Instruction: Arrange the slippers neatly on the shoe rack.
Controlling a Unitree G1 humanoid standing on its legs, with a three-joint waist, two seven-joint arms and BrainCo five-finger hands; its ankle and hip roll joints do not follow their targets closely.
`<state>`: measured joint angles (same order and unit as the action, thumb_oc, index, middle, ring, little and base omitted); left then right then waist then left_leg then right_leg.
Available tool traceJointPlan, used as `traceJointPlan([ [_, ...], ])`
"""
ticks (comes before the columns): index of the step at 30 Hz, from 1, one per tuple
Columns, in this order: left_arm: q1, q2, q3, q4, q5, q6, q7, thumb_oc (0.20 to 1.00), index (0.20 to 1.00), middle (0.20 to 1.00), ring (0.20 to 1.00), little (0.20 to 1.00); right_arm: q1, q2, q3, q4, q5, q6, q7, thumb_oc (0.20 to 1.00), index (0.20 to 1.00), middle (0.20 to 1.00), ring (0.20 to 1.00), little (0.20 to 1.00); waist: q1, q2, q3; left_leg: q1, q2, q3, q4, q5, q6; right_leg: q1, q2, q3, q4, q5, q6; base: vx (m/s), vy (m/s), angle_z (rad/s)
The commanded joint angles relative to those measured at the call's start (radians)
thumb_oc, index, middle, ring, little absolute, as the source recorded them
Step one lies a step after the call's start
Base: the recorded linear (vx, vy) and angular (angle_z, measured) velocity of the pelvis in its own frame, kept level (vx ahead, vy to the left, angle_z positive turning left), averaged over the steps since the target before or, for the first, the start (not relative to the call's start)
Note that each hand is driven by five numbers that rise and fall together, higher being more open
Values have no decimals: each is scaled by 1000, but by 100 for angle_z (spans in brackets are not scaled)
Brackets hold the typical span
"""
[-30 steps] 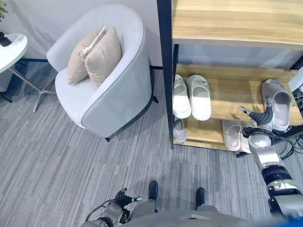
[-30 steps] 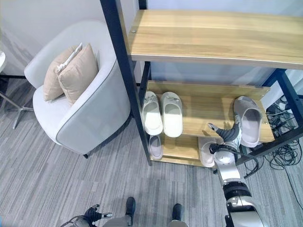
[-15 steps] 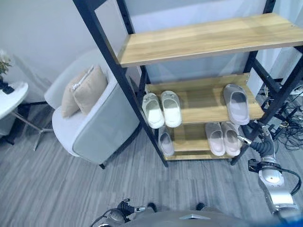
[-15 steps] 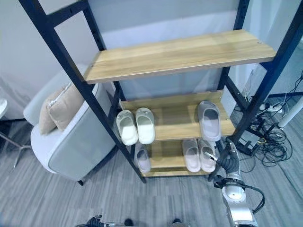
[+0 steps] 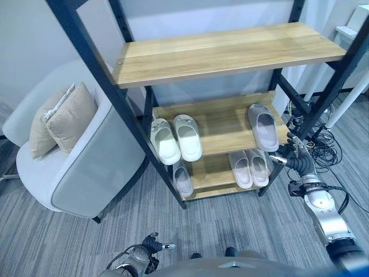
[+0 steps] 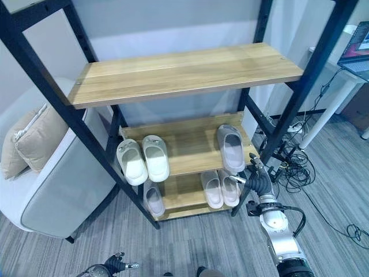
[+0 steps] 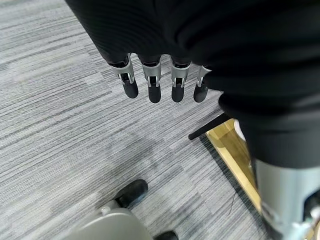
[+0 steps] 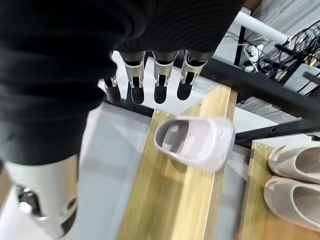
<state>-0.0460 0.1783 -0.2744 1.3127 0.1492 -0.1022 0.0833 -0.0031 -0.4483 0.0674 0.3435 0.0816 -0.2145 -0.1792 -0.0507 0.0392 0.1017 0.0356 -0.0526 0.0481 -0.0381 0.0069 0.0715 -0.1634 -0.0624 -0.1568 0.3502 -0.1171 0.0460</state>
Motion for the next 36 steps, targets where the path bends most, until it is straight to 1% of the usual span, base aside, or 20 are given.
traceJointPlan([
  [1,45,-31,-9,65,46,4,-14,1000,1000,1000,1000,1000,-59,-1,-35,-74,-83,-30,-36,1000,1000,1000,1000,1000,39,-17,12,-80,23,-15,120,-87,-4,77,-138,-2,34,12,87,18,21,33],
  [2,49,-30,-10,65,49,2,-17,1000,1000,1000,1000,1000,-58,0,-40,-73,-91,-28,-38,1000,1000,1000,1000,1000,41,-10,12,-77,28,-14,122,-93,-6,86,-160,-16,5,17,81,53,-24,15],
  [3,55,-27,-10,63,46,1,-18,1000,1000,1000,1000,1000,-64,0,-46,-67,-100,-26,-42,1000,1000,1000,1000,1000,47,-4,10,-76,33,-12,121,-100,-10,86,-192,-29,-35,37,78,61,-81,7],
  [4,63,-23,-17,61,45,-4,-21,1000,1000,1000,1000,1000,-79,-12,-51,-52,-140,-14,-66,1000,1000,1000,1000,1000,50,-4,9,-76,34,-18,127,-108,-17,88,-220,-39,-120,73,82,67,-107,-28],
  [5,66,-25,-18,66,52,-6,-19,1000,1000,1000,1000,1000,-78,-17,-55,-54,-154,-10,-68,1000,1000,1000,1000,1000,48,-14,9,-80,27,-23,139,-112,-21,127,-218,-33,-193,77,98,178,-193,-6],
  [6,83,-29,-11,76,68,-10,-11,1000,1000,1000,1000,1000,-73,-32,-63,-68,-185,-8,-79,1000,1000,1000,1000,1000,59,-35,-31,-79,21,-25,126,-112,-32,170,-204,-34,-281,103,120,139,-149,19],
  [7,83,-29,-11,76,68,-10,-11,1000,1000,1000,1000,1000,-73,-32,-63,-67,-185,-8,-79,1000,1000,1000,1000,1000,59,-34,-31,-78,22,-25,125,-112,-32,172,-204,-35,-283,104,120,167,-167,48],
  [10,93,-33,-17,61,54,-20,-1,1000,1000,1000,1000,1000,-121,-61,-37,-52,-222,-6,-101,1000,1000,1000,1000,1000,76,-40,-47,-66,35,-43,92,-101,-51,208,-182,-52,-334,108,117,89,-97,23],
  [12,93,-33,-21,52,52,-22,9,1000,1000,1000,1000,1000,-148,-69,-17,-37,-235,-6,-110,1000,1000,1000,1000,1000,85,-45,-49,-61,39,-51,82,-98,-56,221,-175,-59,-351,107,116,69,-72,11],
  [15,95,-34,-33,41,61,-24,14,1000,1000,1000,1000,1000,-205,-114,25,-7,-312,10,-138,1000,1000,1000,1000,1000,102,-54,-50,-54,44,-62,67,-95,-61,235,-167,-68,-367,104,114,63,-42,7],
  [16,98,-34,-39,41,71,-26,15,1000,1000,1000,1000,1000,-225,-139,40,6,-360,24,-152,1000,1000,1000,1000,1000,110,-57,-51,-50,44,-65,61,-94,-62,240,-165,-72,-372,102,115,70,-16,15],
  [17,99,-33,-41,41,75,-27,17,1000,1000,1000,1000,1000,-234,-149,48,11,-377,28,-155,1000,1000,1000,1000,1000,113,-58,-51,-48,45,-66,58,-95,-62,243,-164,-73,-373,101,116,80,-5,22],
  [19,102,-29,-54,41,78,-26,16,1000,1000,1000,1000,1000,-292,-181,92,80,-420,62,-168,1000,1000,1000,1000,1000,127,-64,-50,-47,45,-68,54,-95,-64,245,-163,-75,-374,100,118,69,9,14],
  [22,105,-27,-57,35,72,-29,20,1000,1000,1000,1000,1000,-330,-199,113,148,-467,99,-195,1000,1000,1000,1000,1000,132,-66,-49,-48,43,-70,52,-97,-63,243,-164,-74,-376,102,119,58,15,2],
  [25,102,-24,-60,27,49,-28,28,1000,1000,1000,1000,1000,-352,-191,107,222,-455,127,-217,1000,1000,1000,1000,1000,136,-65,-51,-47,41,-72,44,-96,-62,247,-165,-75,-382,104,121,45,12,2],
  [26,102,-23,-61,27,39,-27,33,1000,1000,1000,1000,1000,-359,-179,95,259,-424,133,-231,1000,1000,1000,1000,1000,136,-63,-51,-47,40,-74,40,-95,-62,246,-165,-76,-383,104,121,48,12,1],
  [30,102,-18,-57,34,32,-24,37,1000,1000,1000,1000,1000,-375,-184,93,310,-403,144,-239,1000,1000,1000,1000,1000,139,-61,-47,-48,40,-75,34,-93,-63,240,-166,-79,-382,103,122,23,12,4],
  [32,110,-12,-46,48,22,-19,43,1000,1000,1000,1000,1000,-381,-184,76,358,-376,152,-258,1000,1000,1000,1000,1000,138,-53,-41,-50,40,-75,21,-88,-64,234,-166,-80,-388,105,124,41,32,4],
  [35,111,-8,-36,56,11,-17,49,1000,1000,1000,1000,1000,-392,-182,70,378,-360,155,-271,1000,1000,1000,1000,1000,136,-48,-37,-52,40,-74,13,-83,-66,228,-166,-82,-393,109,125,12,10,1],
  [36,108,-9,-29,62,3,-15,58,1000,1000,1000,1000,1000,-401,-176,60,404,-349,161,-295,1000,1000,1000,1000,1000,136,-43,-30,-61,39,-74,8,-77,-69,221,-167,-85,-401,115,125,0,0,0],
])
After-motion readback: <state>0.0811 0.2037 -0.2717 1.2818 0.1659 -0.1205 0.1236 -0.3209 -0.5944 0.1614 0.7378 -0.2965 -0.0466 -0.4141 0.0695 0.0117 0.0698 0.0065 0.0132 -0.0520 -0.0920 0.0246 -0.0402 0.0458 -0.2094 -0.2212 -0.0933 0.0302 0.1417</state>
